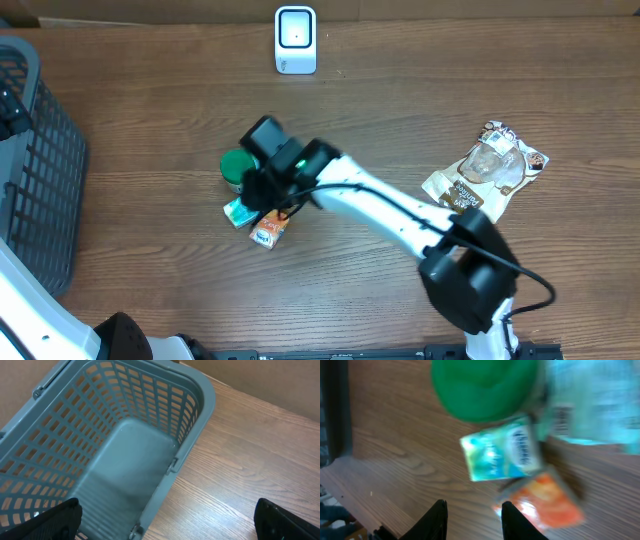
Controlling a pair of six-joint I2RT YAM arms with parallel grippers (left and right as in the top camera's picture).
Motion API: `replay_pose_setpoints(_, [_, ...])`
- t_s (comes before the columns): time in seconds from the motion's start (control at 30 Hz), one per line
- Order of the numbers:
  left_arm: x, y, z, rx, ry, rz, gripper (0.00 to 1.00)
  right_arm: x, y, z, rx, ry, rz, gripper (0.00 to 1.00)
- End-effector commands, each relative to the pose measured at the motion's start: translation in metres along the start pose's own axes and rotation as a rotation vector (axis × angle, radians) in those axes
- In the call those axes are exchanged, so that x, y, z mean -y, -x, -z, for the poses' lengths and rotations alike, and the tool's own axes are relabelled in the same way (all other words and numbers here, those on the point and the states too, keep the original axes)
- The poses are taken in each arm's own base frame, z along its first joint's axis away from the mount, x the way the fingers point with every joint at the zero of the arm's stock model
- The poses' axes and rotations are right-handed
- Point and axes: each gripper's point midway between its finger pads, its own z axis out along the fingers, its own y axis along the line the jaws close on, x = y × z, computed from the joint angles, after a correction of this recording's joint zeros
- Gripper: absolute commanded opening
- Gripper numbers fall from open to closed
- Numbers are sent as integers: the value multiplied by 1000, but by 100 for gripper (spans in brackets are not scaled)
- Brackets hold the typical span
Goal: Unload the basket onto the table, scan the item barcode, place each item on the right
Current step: 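Reach the right gripper to the orange Kleenex packet and grasp it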
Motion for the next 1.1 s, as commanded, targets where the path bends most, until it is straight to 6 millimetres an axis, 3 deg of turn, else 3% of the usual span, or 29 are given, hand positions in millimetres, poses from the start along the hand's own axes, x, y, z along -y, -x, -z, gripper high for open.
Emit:
replay_pose_setpoints(0.0, [1, 0, 1, 4, -7, 17, 99, -7, -15, -23, -12, -22, 2, 33])
replay_pose_setpoints(0.27, [1, 0, 1, 4, -7, 17, 100, -11, -48, -53, -75, -70, 49, 33])
replay_pose_setpoints(0.57, [1, 0, 1, 4, -7, 17, 100, 14, -65, -48, -156, -159, 16, 35])
replay_pose_setpoints(0.87, [1, 0, 1, 4, -7, 17, 100, 60, -52, -26, -205, -250, -75, 37])
replay_pose_setpoints(1.07, [1, 0, 1, 4, -7, 17, 100, 80, -42, -16, -214, -270, -93, 37])
